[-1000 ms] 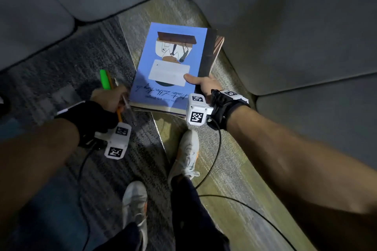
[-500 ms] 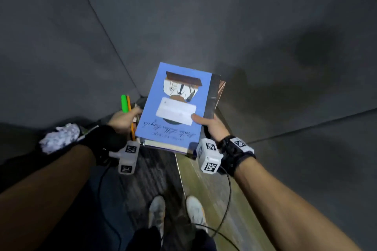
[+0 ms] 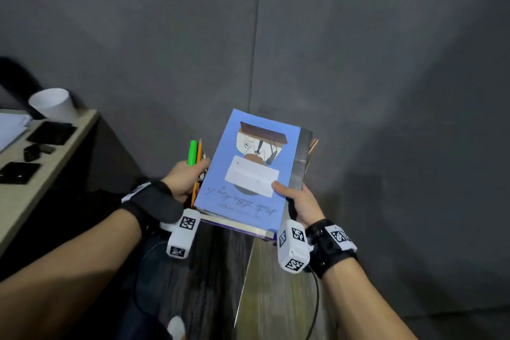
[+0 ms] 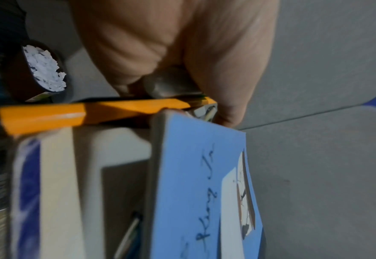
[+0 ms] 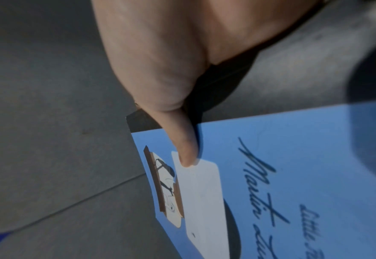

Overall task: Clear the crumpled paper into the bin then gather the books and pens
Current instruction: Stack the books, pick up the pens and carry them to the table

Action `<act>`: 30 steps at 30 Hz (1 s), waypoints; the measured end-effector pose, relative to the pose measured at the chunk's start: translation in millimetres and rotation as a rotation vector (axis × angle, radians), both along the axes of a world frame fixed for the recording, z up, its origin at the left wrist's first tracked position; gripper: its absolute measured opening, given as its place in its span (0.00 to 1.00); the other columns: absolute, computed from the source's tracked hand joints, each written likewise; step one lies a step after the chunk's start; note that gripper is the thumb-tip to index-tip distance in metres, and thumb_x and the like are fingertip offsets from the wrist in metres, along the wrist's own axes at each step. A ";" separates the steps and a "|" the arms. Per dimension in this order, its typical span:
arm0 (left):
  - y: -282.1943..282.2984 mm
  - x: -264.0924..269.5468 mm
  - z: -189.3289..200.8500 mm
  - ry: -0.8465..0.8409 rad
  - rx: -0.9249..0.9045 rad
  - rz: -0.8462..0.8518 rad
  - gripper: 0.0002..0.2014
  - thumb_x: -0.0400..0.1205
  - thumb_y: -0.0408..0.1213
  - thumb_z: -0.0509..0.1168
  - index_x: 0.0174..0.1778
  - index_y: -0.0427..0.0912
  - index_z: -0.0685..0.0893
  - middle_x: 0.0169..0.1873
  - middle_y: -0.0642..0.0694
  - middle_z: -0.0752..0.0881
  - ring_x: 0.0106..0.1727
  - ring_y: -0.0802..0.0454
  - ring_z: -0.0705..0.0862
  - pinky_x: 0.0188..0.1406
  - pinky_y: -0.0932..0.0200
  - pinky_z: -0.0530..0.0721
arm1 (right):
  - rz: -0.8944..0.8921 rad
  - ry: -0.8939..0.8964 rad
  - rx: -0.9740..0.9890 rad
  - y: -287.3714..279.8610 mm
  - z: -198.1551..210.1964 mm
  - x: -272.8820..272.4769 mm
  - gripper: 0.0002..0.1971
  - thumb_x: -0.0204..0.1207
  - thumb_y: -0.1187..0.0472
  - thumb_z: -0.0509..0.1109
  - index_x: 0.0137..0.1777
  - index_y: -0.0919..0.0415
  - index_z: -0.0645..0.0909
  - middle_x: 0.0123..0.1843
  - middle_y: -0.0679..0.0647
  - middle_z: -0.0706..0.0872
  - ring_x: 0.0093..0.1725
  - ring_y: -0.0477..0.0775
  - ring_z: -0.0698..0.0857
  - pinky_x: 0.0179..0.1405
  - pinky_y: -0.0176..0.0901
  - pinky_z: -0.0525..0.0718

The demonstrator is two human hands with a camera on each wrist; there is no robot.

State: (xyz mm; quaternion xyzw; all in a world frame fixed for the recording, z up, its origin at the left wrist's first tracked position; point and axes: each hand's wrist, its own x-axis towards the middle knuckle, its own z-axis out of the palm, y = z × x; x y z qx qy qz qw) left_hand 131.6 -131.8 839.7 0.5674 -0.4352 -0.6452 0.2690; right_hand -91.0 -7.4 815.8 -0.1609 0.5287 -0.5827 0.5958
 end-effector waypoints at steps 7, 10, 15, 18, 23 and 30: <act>0.9 59.2 46.8 0.018 -0.145 0.170 0.14 0.84 0.37 0.63 0.32 0.39 0.73 0.18 0.46 0.75 0.11 0.58 0.74 0.13 0.71 0.71 | 0.069 0.020 -0.017 -46.7 38.4 52.3 0.27 0.67 0.73 0.77 0.67 0.63 0.78 0.58 0.64 0.89 0.56 0.70 0.88 0.53 0.69 0.86; -1.9 98.1 56.9 0.033 -0.157 0.249 0.13 0.84 0.38 0.63 0.34 0.38 0.76 0.21 0.43 0.80 0.14 0.56 0.79 0.15 0.68 0.75 | 0.110 0.034 0.007 -71.9 46.9 87.5 0.30 0.63 0.72 0.80 0.67 0.67 0.78 0.55 0.65 0.90 0.52 0.69 0.90 0.45 0.61 0.89; -16.2 182.0 50.1 0.031 -0.144 0.354 0.15 0.83 0.41 0.64 0.31 0.40 0.77 0.20 0.47 0.83 0.25 0.49 0.81 0.32 0.57 0.77 | 0.224 0.042 0.025 -112.3 49.0 163.9 0.28 0.66 0.62 0.81 0.66 0.66 0.80 0.54 0.65 0.90 0.52 0.67 0.90 0.38 0.53 0.89; -18.4 232.0 47.7 0.047 -0.114 0.384 0.17 0.83 0.40 0.65 0.28 0.41 0.75 0.19 0.48 0.83 0.25 0.49 0.81 0.35 0.56 0.77 | 0.280 0.085 0.020 -132.1 42.5 210.1 0.24 0.71 0.59 0.78 0.66 0.63 0.80 0.53 0.61 0.91 0.50 0.62 0.91 0.38 0.51 0.90; -16.4 313.5 24.8 0.042 -0.045 0.480 0.13 0.80 0.39 0.68 0.31 0.42 0.77 0.28 0.42 0.83 0.30 0.47 0.81 0.38 0.54 0.79 | 0.394 0.127 0.022 -154.0 27.3 287.8 0.21 0.72 0.63 0.76 0.65 0.63 0.81 0.55 0.60 0.91 0.53 0.61 0.90 0.42 0.51 0.90; 3.4 400.8 0.5 -0.153 -0.003 0.782 0.06 0.82 0.32 0.64 0.39 0.39 0.77 0.27 0.46 0.86 0.19 0.52 0.80 0.22 0.63 0.76 | 0.623 0.089 0.109 -183.2 -17.3 368.1 0.19 0.72 0.63 0.75 0.63 0.60 0.83 0.54 0.56 0.91 0.51 0.58 0.91 0.41 0.48 0.88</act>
